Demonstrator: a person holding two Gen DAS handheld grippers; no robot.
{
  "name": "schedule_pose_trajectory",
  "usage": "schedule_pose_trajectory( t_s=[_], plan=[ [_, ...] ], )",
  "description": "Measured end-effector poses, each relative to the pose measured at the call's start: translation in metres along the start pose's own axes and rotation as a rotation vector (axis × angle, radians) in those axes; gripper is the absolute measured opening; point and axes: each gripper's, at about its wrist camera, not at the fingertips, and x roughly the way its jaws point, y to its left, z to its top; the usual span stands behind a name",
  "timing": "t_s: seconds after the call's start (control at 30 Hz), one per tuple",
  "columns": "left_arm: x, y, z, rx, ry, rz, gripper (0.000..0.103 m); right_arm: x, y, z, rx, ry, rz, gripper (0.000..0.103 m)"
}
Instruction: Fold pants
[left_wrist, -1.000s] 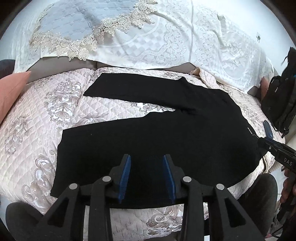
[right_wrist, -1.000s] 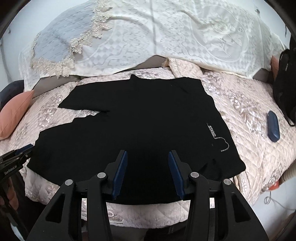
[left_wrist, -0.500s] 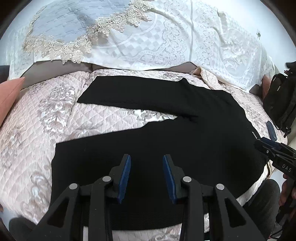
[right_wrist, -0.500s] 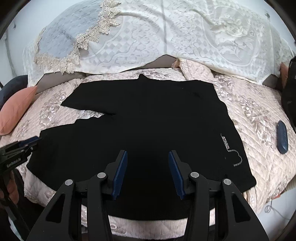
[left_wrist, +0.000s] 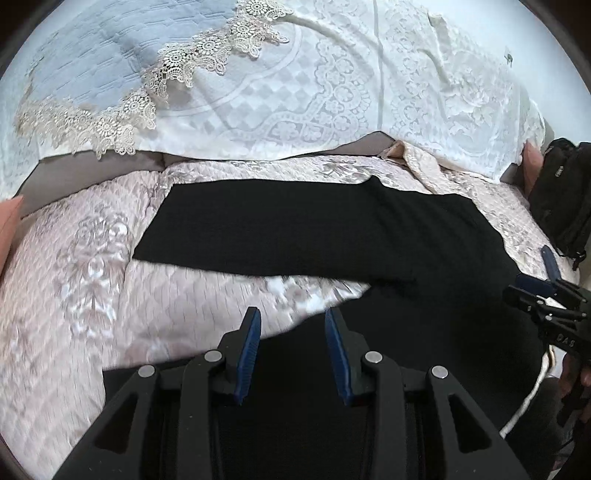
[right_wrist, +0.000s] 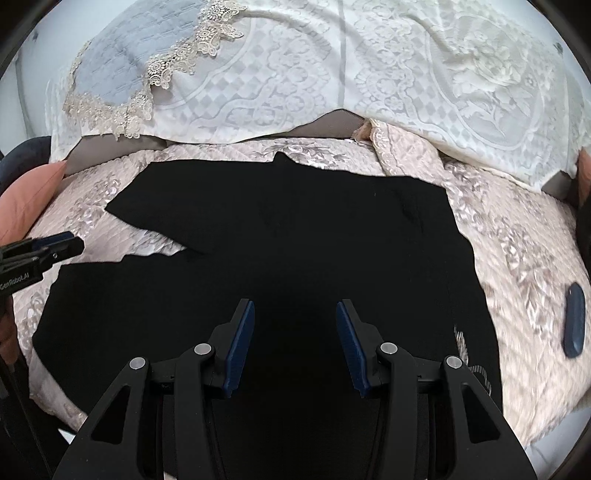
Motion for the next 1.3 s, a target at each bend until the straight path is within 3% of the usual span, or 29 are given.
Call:
schedule_pose_trajectory(
  t_s=[0.37, 0.47, 0.8, 0.97, 1.1, 1.2, 1.3],
  plan=[
    [0.057, 0.02, 0.064, 0.099, -0.003, -0.032, 0.04, 0.049, -0.024, 0.057, -0.126, -0.008, 0.062, 0.048],
    [0.081, 0.026, 0.085, 0.159, 0.006, -0.056, 0.047, 0.069, -0.031, 0.079, -0.156, -0.008, 0.102, 0.048],
    [0.171, 0.076, 0.144, 0.262, 0.065, -0.016, 0.049, 0.152, -0.042, 0.136, -0.323, 0.088, 0.184, 0.055],
    [0.209, 0.092, 0.157, 0.333, 0.15, -0.069, 0.055, 0.184, -0.05, 0.156, -0.344, 0.148, 0.271, 0.055],
    [0.224, 0.099, 0.157, 0.394, 0.16, -0.065, 0.075, 0.205, -0.052, 0.157, -0.377, 0.198, 0.318, 0.057],
    [0.23, 0.105, 0.16, 0.426, 0.169, -0.081, 0.082, 0.216, -0.053, 0.161, -0.393, 0.213, 0.349, 0.062],
    [0.239, 0.106, 0.157, 0.437, 0.192, -0.098, 0.081, 0.222, -0.054, 0.163, -0.403, 0.236, 0.369, 0.062]
  ],
)
